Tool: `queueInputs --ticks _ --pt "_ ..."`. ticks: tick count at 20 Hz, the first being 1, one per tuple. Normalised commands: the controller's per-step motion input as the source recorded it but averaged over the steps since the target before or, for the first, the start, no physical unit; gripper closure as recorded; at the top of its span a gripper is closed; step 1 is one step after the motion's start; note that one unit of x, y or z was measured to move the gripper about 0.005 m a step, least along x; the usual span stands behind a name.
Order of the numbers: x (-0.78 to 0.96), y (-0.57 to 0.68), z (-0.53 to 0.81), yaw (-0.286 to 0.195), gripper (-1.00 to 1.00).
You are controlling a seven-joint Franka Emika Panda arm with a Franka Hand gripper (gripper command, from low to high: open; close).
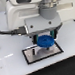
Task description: Insert the blue gear onto the right peg, followed by the red gear
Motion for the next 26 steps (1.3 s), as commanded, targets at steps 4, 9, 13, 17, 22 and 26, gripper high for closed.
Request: queueInputs --ticks 4,9,13,17,22,26 --pt "0.48 0.03 0.31 0.000 1.00" --pt "0.18 0.01 0.05 0.000 1.00" --pt "0.24 -0.03 -0.07 0.000 1.00" --pt "0.26 0.02 -0.08 0.000 1.00" --pt "0.22 0.08 0.06 0.000 1.00" --pt "0.49 0.27 0.42 0.000 1.00"
